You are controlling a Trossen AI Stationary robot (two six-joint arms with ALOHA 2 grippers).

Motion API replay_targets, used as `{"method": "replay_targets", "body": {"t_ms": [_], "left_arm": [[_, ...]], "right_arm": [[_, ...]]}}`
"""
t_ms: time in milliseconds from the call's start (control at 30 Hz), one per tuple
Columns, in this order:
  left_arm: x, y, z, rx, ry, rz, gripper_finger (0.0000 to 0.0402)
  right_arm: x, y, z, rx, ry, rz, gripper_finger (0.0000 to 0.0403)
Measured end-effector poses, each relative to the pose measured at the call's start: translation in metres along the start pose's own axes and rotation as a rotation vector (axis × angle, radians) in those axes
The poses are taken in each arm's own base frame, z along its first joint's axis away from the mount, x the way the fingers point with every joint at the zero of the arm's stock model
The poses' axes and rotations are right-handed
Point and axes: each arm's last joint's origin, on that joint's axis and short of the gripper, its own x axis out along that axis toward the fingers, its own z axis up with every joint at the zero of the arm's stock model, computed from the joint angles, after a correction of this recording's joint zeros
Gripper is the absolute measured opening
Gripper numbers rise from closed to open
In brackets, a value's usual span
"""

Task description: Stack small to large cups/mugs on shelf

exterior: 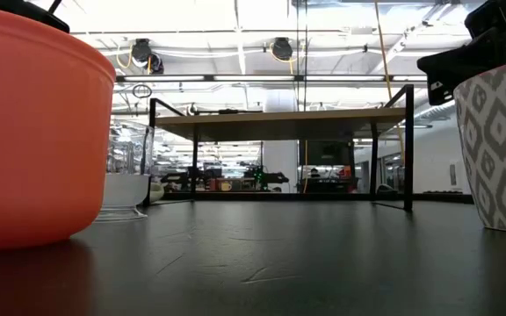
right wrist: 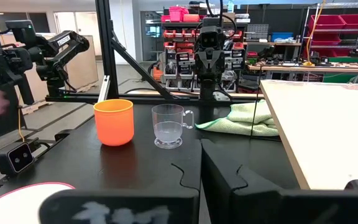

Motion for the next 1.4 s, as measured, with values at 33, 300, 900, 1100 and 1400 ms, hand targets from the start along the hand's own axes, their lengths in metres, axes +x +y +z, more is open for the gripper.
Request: {"method": "replay_targets", "body": {"t_ms": [33,300,900,1100,1400], "left_arm": [[0.0000,0.0000,0.0000,0.000,0.000,0.000,0.0033],[0.0000,0.0000,-0.0001,0.000,0.001,0.000,0.0033],[0.0000,0.0001,0.0012,0.002,-0.013,0.001,0.0033],[-0.0001,0.0005,0.0041,-0.022,-0.042,0.006,0.0033],[-0.0001,0.0005,0.0041,-0.016,-0.042,0.007,0.0033]], "right_arm": [[0.0000,0.0000,0.0001,0.000,-0.001,0.000,0.0000],[0.0000,0.0000,0.0000,0.000,-0.001,0.000,0.0000],[0.0000,0.0000,0.0000,0.000,0.000,0.000,0.0000],[0.0000,0.0000,0.0000,0.000,0.000,0.000,0.0000],[0.0000,0.0000,0.0000,0.000,0.000,0.000,0.0000]]}}
